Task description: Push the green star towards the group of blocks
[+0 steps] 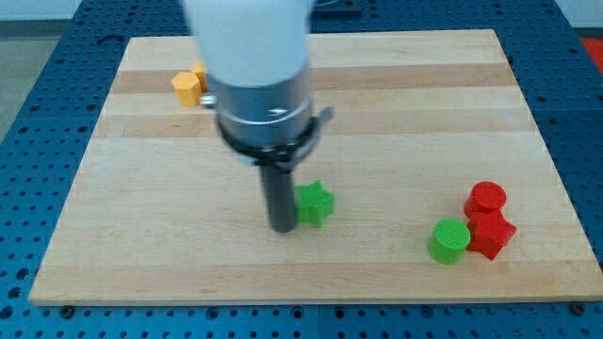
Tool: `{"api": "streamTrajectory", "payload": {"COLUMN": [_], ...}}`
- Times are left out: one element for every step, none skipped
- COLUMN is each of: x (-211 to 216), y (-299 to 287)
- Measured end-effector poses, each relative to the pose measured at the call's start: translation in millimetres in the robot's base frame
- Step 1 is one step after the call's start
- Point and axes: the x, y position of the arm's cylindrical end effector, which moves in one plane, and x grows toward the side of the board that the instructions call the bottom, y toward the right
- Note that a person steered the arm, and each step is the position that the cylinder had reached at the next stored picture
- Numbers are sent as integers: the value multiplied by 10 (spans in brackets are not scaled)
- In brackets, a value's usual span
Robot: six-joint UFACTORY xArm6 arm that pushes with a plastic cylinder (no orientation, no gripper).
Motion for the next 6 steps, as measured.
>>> {"api": "streamTrajectory", "payload": {"x": [-68,-69,-250,-319,-319,-319], "y": [200,-292,-368,187,811,1121]}}
